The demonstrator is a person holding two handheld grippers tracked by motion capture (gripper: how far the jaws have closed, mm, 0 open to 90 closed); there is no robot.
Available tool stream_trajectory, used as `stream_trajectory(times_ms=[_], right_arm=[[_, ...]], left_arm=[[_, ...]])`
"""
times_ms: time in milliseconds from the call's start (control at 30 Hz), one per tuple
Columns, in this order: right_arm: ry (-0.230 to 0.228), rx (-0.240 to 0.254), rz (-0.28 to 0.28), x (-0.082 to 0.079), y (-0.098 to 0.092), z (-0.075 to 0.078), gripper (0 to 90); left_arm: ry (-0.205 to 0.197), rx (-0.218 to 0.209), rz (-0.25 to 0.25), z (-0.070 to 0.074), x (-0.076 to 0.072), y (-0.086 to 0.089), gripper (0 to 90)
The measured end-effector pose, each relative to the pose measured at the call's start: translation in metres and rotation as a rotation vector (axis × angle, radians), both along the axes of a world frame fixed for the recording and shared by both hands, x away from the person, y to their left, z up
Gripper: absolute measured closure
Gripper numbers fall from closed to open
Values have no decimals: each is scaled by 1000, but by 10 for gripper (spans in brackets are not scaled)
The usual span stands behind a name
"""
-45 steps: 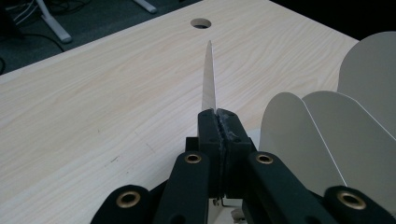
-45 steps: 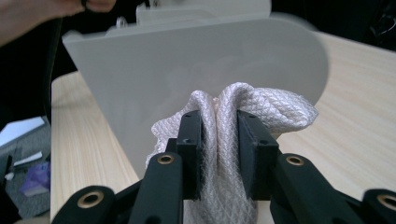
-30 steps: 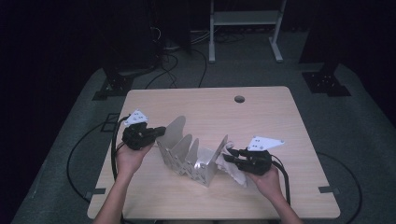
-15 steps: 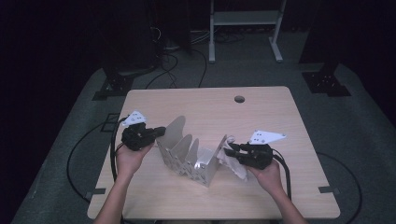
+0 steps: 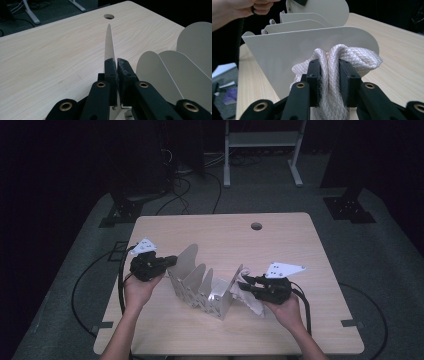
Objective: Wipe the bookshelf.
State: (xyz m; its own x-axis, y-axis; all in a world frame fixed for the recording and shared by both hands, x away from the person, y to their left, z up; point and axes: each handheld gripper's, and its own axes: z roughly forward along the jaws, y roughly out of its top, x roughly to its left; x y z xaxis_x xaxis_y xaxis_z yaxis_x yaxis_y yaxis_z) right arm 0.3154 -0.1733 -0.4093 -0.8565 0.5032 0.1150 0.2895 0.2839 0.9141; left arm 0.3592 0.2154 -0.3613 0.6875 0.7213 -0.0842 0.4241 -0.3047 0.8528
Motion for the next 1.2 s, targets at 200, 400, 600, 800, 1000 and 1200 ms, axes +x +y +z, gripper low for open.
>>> stream_trajectory(times_ms=[200, 400, 600, 800, 1000, 1200], right_arm=[[-10, 2, 17, -6, 2, 4, 714], [-26, -7, 41, -14, 9, 6, 715], [-24, -1, 52, -18, 13, 9, 715], [-30, 1, 68, -21, 15, 7, 715], [-25, -9, 74, -23, 17, 7, 715], [-19, -12, 83, -26, 18, 6, 715]], left_arm=[[6, 4, 4, -1, -1, 0, 870], [5, 9, 5, -1, -1, 0, 870], [2, -4, 8, -1, -2, 0, 870], [-1, -1, 8, -1, -3, 1, 870], [3, 4, 8, 0, -3, 1, 870], [4, 6, 10, 0, -3, 2, 870]])
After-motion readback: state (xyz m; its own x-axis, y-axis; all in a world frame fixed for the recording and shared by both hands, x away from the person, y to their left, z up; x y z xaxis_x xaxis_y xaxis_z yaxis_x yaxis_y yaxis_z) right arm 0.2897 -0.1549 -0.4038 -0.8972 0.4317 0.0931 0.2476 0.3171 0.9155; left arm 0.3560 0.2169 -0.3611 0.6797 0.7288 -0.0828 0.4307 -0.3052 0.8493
